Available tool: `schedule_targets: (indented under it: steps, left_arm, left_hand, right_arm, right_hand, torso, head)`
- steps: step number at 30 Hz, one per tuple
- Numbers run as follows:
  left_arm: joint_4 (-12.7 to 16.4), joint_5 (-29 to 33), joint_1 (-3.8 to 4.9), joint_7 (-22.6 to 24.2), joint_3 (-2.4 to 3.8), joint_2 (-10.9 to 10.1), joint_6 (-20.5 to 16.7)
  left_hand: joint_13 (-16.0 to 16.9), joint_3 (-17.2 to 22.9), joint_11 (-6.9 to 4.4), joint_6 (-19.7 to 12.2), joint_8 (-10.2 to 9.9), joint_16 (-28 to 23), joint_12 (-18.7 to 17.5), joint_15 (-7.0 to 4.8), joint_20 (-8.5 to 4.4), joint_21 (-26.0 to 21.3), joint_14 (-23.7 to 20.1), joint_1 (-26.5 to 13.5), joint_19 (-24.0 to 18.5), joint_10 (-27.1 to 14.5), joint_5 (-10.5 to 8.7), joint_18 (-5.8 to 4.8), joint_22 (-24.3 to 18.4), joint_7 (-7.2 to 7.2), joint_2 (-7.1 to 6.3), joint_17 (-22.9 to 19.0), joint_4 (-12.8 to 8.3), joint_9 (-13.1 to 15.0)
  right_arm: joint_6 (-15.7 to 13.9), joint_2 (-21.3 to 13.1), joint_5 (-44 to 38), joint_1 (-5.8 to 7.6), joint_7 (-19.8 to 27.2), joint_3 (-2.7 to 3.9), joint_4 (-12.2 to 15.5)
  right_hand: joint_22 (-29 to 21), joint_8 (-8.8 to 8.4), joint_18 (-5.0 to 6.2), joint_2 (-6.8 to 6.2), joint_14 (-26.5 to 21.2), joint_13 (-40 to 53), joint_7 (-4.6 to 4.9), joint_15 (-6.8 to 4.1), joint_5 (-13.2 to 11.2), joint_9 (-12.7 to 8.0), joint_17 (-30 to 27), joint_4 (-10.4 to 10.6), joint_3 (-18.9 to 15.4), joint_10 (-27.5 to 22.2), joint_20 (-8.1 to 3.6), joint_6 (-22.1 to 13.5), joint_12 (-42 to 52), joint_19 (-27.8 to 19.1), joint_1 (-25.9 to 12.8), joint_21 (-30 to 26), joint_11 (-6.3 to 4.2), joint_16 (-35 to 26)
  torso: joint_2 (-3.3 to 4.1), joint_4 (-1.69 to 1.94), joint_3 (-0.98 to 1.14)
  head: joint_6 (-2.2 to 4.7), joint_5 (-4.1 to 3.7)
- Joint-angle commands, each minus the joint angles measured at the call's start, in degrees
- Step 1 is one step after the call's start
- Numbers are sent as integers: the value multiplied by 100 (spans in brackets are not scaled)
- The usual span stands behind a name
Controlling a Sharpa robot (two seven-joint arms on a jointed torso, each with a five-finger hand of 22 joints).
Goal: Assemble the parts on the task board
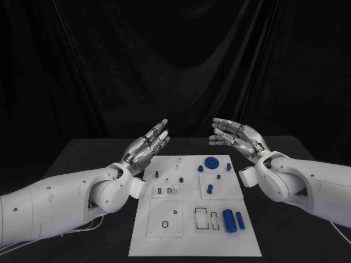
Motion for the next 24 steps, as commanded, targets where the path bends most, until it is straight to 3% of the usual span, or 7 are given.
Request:
schedule_targets:
  steps: [1, 5, 9, 12, 16, 20, 24]
  left_arm:
    - [-33, -502, -8, 881, 6, -4, -39]
    - [-88, -796, -8, 976, 5, -18, -216]
    - [-37, -951, -5, 1050, 6, -127, -191]
    - [68, -988, 14, 1058, 7, -269, -134]
    - [260, -1014, 101, 1038, 9, -507, -123]
    - [414, -1023, 202, 1009, 9, -693, -115]
    - [618, -1028, 279, 985, 9, -893, -116]
  left_hand:
    - [15, 47, 99, 165, 47, -21, 2, -52, 109, -33, 7, 137, -6, 50, 243, 65, -5, 70, -18, -5, 8, 21]
    - [29, 55, 150, 333, 71, -21, 16, -18, 163, -12, 7, 223, 17, 113, 352, 84, 11, 116, -44, -5, 10, 38]
    - [38, 91, 235, 448, 75, -15, 24, 73, 249, 13, 19, 376, 47, 164, 472, 85, 28, 197, -82, 0, 0, 44]
    - [43, 140, 300, 493, 72, 2, 29, 178, 334, 37, 61, 513, 78, 192, 542, 75, 43, 254, -95, 15, -4, 47]
    - [50, 155, 365, 581, 82, 11, 36, 240, 387, 54, 91, 581, 99, 234, 572, 67, 51, 315, -119, 24, -6, 55]
    - [55, 181, 423, 647, 90, 16, 41, 275, 421, 59, 108, 638, 106, 264, 646, 64, 54, 372, -122, 29, -16, 62]
    - [60, 234, 497, 742, 103, 16, 46, 311, 455, 55, 113, 751, 101, 296, 798, 61, 49, 441, -150, 29, -49, 71]
  right_arm:
    - [523, 43, -1926, 130, -635, 10, -183]
    - [686, 26, -3503, 318, -1178, 10, -316]
    - [789, -25, -5558, 684, -1848, 10, -302]
    - [866, -89, -6481, 878, -2237, 10, -186]
    - [915, -181, -7457, 1091, -2667, 10, 26]
    - [863, -243, -7999, 1186, -2923, 11, 203]
    - [751, -335, -8393, 1231, -3169, 11, 407]
  right_hand:
    - [-87, 65, 205, -21, 467, 24, 26, -117, -300, 25, -10, -227, 151, 494, -8, 433, 211, 445, 268, -40, 17, -86]
    - [-158, 160, 237, -88, 1087, 53, 6, -326, -714, 74, 7, -528, 507, 1013, -193, 1046, 425, 1084, 641, -51, -24, -110]
    - [-79, 370, 255, -329, 1983, 74, -98, -671, -1270, 159, 134, -620, 613, 1772, -561, 1993, 542, 1913, 722, 182, -197, 39]
    - [-38, 248, 244, -497, 2450, 48, -198, -849, -1611, 141, 241, -523, 621, 2096, -749, 2245, 302, 2309, 656, 254, -353, -29]
    - [67, 114, 248, -621, 3042, 57, -303, -1011, -1680, 124, 450, -448, 648, 2463, -916, 2419, 85, 2783, 620, 426, -434, 52]
    - [222, 14, 240, -699, 3499, 58, -358, -1137, -1648, 129, 709, -362, 706, 2976, -1062, 2583, -81, 3139, 597, 637, -502, 184]
    - [426, -2, 240, -786, 4075, 41, -360, -1273, -1450, 185, 946, -252, 848, 3453, -1192, 2895, -239, 3527, 638, 930, -571, 338]
  torso:
    - [-7, 0, -2]
    - [-12, 5, -7]
    - [-4, 0, -12]
    - [9, -5, -20]
    - [35, -3, -43]
    - [96, 22, -79]
    - [291, 118, -123]
  head:
    - [-102, 54]
    - [-285, 159]
    - [-502, 220]
    - [-669, 216]
    - [-883, 224]
    - [-987, 177]
    - [-913, 22]
